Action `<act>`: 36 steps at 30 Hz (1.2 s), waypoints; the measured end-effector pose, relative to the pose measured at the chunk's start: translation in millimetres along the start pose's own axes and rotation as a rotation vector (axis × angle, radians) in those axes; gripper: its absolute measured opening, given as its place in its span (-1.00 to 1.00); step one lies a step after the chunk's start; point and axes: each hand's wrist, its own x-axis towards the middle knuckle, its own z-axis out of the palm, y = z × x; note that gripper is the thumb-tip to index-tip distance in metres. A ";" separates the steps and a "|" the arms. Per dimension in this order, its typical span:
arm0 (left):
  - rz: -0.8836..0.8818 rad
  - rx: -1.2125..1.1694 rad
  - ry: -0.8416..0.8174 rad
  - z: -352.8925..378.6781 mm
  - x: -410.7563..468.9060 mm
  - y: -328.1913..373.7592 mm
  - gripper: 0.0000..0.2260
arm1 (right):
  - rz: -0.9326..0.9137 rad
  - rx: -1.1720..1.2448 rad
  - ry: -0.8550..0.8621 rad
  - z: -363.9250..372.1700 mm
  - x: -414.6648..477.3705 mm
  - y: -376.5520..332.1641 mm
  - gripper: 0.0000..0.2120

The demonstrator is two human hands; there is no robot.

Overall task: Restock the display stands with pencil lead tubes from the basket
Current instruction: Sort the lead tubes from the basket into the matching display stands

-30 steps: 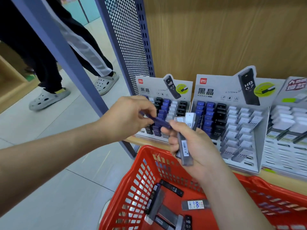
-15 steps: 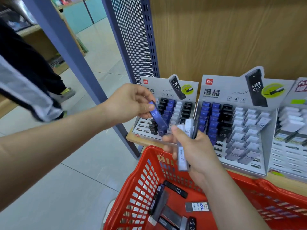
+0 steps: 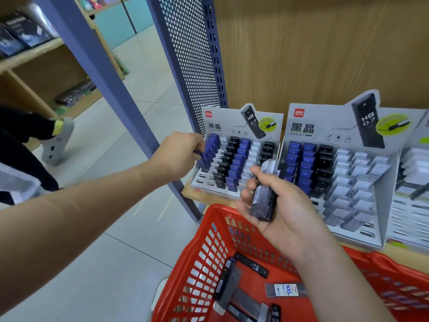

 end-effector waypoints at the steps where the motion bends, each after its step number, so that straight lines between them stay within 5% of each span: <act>1: 0.002 0.007 -0.006 1.6 1.5 -1.0 -0.87 | -0.002 0.005 -0.015 0.7 -0.8 -0.5 -0.69; 17: 0.132 0.159 -0.059 30.5 1.3 -8.9 -0.71 | 0.046 0.005 -0.060 -6.0 -0.9 7.7 -0.77; 21: 0.047 0.111 -0.001 27.5 2.7 -3.9 -0.72 | 0.063 -0.052 -0.100 -7.1 -1.9 7.6 -0.70; 24: -0.077 -0.168 0.013 3.5 -1.0 22.5 -0.78 | 0.068 -0.033 -0.138 -8.7 -1.9 7.0 -0.62; 27: -0.157 -0.868 -0.303 -34.9 -15.5 60.4 -0.79 | 0.046 -0.050 -0.154 -8.5 -5.4 4.1 -0.59; 29: -0.051 -0.918 -0.434 -50.5 -26.8 78.2 -0.75 | 0.019 -0.098 -0.140 -7.1 -10.0 1.4 -0.59; 36: -0.016 -1.004 -0.192 -89.7 -47.0 97.1 -0.76 | -0.069 -0.122 -0.128 -8.6 -34.0 -19.5 -0.61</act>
